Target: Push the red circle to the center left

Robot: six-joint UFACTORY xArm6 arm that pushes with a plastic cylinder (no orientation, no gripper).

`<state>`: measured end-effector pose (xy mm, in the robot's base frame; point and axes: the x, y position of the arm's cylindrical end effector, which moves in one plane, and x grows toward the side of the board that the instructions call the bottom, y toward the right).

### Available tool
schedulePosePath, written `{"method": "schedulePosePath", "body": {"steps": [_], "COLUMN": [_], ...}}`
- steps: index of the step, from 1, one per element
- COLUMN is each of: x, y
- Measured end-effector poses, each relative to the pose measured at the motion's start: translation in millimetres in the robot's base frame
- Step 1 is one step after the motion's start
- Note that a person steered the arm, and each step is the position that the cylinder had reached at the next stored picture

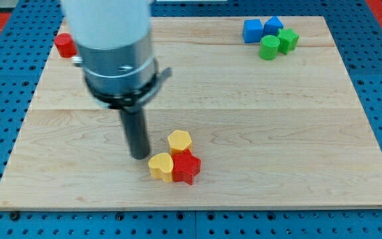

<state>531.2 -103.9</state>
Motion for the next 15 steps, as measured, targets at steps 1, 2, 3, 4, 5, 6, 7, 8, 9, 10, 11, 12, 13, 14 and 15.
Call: {"method": "schedulePosePath", "body": {"steps": [1, 2, 3, 4, 5, 6, 7, 8, 9, 10, 11, 12, 13, 14, 15], "x": [-42.7, -85.7, -154.3, -189.4, -248.1, -274.0, -244.4, -168.9, -150.0, -218.5, -255.6, -210.7, -149.5, -158.5, -156.8], "y": [-68.7, -140.7, -191.4, -200.4, -199.5, -162.5, -76.8, -43.1, -37.5, -30.9, -85.2, -85.0, -76.7, -95.1, -105.7]}}
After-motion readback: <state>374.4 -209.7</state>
